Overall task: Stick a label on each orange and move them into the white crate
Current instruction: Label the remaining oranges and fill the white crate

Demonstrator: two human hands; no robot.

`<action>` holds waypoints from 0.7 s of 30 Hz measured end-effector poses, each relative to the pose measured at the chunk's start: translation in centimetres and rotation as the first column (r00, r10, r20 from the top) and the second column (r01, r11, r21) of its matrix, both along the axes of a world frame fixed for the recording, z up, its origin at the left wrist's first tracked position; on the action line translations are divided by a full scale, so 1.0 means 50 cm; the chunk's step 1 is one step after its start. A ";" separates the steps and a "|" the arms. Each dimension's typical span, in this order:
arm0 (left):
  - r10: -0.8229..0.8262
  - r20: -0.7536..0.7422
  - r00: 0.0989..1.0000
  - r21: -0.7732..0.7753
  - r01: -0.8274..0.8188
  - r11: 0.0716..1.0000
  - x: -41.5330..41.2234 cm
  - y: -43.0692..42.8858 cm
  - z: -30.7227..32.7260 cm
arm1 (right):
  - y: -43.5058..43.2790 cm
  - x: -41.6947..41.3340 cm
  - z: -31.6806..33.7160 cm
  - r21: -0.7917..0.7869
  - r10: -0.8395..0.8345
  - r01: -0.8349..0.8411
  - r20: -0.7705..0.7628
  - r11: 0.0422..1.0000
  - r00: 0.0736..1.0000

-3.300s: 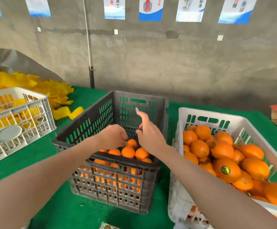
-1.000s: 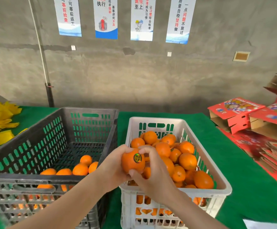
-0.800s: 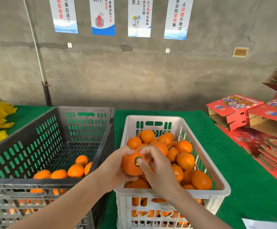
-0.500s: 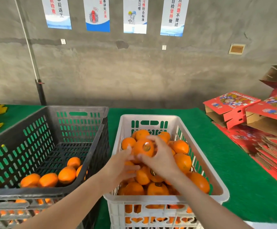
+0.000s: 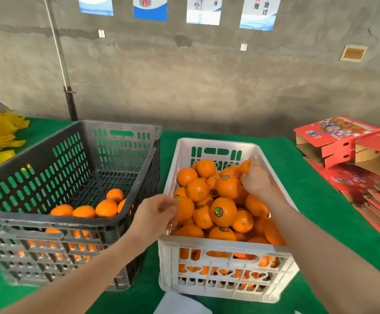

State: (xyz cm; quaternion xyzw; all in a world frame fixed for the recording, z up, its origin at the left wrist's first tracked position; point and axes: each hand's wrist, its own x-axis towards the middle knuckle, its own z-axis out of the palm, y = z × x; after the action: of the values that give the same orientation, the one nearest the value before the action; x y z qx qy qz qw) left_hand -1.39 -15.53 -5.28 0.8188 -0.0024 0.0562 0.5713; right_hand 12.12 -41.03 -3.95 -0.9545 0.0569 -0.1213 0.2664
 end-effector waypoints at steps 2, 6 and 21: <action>0.016 -0.008 1.000 -0.047 -0.017 0.999 -0.016 0.007 -0.004 | 0.022 -0.054 0.020 0.035 0.059 -0.065 0.144 0.997 0.988; 0.035 0.031 0.999 -0.117 -0.031 0.993 -0.050 0.013 -0.004 | 0.084 -0.217 0.050 0.162 0.273 -0.393 0.489 0.905 0.829; 0.022 -0.632 0.774 0.371 0.278 0.886 -0.202 0.060 -0.240 | 0.187 -0.435 -0.324 -0.044 0.485 -0.589 -0.519 0.807 0.704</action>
State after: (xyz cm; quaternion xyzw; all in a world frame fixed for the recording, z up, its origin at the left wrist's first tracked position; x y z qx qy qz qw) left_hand -11.48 -12.51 -17.29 0.8970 0.1152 -0.2582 0.3397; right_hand -9.61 -31.68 -20.16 -0.9500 -0.1732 0.1995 0.1666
